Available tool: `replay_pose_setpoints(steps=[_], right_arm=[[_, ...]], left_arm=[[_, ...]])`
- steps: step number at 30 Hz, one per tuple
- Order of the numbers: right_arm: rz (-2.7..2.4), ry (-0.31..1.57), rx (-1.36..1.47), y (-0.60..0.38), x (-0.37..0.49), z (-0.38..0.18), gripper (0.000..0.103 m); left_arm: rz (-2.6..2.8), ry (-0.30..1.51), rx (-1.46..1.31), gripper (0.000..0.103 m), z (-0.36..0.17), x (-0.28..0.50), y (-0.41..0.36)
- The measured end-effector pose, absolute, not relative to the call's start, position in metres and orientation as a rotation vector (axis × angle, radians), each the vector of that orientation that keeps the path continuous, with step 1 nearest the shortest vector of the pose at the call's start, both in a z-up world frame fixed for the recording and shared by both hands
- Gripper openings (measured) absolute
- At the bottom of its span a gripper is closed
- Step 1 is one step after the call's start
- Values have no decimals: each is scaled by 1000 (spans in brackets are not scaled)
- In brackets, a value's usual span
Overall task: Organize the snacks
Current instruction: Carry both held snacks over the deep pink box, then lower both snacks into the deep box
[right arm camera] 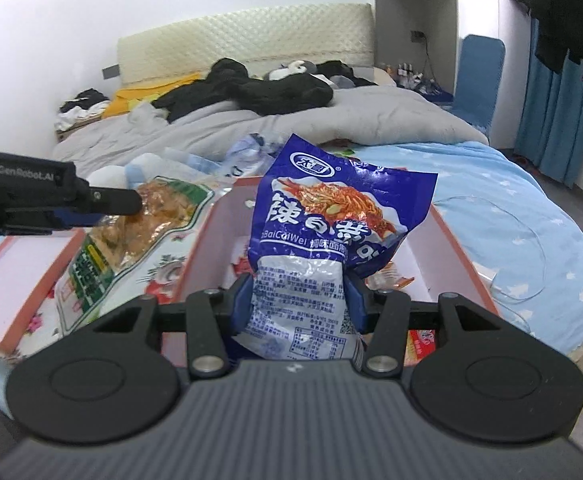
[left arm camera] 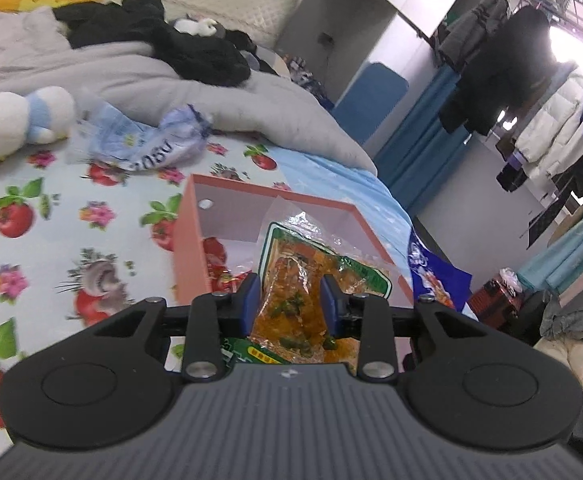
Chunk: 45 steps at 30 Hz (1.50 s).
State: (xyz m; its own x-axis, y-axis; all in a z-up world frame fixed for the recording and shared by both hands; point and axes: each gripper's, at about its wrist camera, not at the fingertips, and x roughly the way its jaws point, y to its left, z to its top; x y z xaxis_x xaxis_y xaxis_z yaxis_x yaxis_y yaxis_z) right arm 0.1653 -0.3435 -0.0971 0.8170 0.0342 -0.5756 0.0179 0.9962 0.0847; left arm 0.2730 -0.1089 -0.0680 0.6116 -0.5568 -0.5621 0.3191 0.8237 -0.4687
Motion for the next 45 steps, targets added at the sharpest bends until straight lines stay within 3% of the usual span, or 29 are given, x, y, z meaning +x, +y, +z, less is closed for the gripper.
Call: replay_pose_setpoints(steps=[12,22,25,29,38,41,45], right_arm=[[-16,748,150,-384,247,-144,52],[-30,824,194,-405,273,-167,54],[-35,830,200,-407,274,-168,58],[-39,809,214,-408,267,-159,78],[-24,707,210,-395,232,-111,78],[-13,665,208,-387,215,-92,78],[-5,628,200,-378,193,-71,78]], left_arm=[[-531,882,-313,35,-126,368,-174],[-514,905,-265,32,-150,388,-189],[-511,901,-270,32,-144,387,-185],[-497,882,-261,36,-131,378,-177],[-505,795,-272,43,-80,326,-152],[-512,754,-272,52,-61,304,-143],[-529,699,-295,54,-38,274,-131]])
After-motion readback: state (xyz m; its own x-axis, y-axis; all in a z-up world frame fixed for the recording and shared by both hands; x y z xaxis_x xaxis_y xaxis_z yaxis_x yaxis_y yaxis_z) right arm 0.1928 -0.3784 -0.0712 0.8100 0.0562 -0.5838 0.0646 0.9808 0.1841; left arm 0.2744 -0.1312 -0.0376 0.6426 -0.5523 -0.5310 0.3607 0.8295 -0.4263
